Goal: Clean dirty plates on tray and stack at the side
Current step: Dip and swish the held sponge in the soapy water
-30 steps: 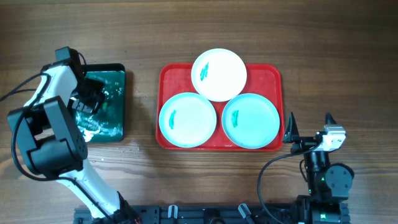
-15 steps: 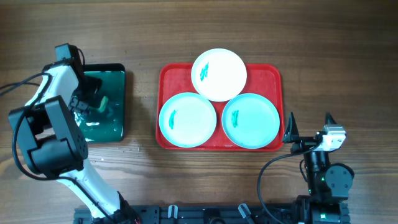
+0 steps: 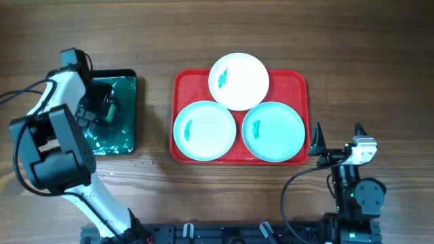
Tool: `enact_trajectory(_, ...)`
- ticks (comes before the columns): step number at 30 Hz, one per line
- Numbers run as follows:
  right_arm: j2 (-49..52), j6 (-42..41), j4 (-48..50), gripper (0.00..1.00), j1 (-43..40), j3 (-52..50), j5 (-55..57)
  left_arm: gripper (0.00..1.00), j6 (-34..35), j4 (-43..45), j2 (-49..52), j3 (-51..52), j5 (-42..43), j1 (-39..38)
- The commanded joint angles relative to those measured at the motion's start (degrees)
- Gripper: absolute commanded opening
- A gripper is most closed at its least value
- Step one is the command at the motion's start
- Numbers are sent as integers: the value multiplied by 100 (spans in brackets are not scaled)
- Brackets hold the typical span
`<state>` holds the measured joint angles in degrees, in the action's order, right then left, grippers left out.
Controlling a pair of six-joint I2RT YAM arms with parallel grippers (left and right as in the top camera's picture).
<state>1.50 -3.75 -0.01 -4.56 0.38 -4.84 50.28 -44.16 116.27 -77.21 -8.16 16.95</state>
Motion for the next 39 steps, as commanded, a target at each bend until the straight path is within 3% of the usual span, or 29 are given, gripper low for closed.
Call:
enact_trajectory(1,-11,59,15,100,-28,-9,39,95,-13,-234,76,48,992,20)
enact_trajectory(2,-11,59,15,100,-28,-9,39,74,-13,-269,76,48,1165,20)
enact_trajectory(7,-11,57,15,100,-28,-9,39,8,-11,-258,76,48,1176,20)
enact_trajectory(8,-11,59,15,100,-28,-9,39,4,-11,-256,76,48,1174,22)
enact_trajectory(12,-11,57,15,100,-28,-9,39,7,-11,-168,76,50,951,22)
enact_trajectory(13,-11,57,15,100,-28,-9,39,19,-11,-136,76,50,844,22)
enact_trajectory(14,-11,61,15,100,-28,-9,39,37,-11,-79,76,48,702,22)
enact_trajectory(15,-11,59,15,100,-28,-9,39,82,-11,7,76,50,487,22)
enact_trajectory(16,-11,59,15,100,-28,-9,39,100,-11,59,76,48,354,22)
enact_trajectory(18,-11,57,15,100,-28,-9,39,100,-11,258,76,48,-120,22)
enact_trajectory(24,-11,59,15,100,-28,-9,39,97,-11,612,76,50,-592,22)
enact_trajectory(26,-11,57,15,100,-28,-9,39,74,-11,632,76,50,-590,22)
enact_trajectory(29,-11,57,15,100,-28,-9,39,13,-11,632,76,50,-592,22)
enact_trajectory(30,-11,59,15,100,-28,-9,39,4,-11,629,76,50,-608,22)
enact_trajectory(33,-11,59,15,100,-28,-9,39,4,-11,577,76,50,-599,22)
enact_trajectory(34,-11,59,15,100,-28,-9,39,12,-11,529,76,48,-562,22)
enact_trajectory(37,-11,57,15,100,-28,-9,39,90,-13,267,76,50,-37,22)
enact_trajectory(38,-11,59,15,100,-28,-9,39,100,-13,160,76,48,195,22)
enact_trajectory(39,-11,59,15,100,-28,-9,39,100,-13,50,76,48,483,22)
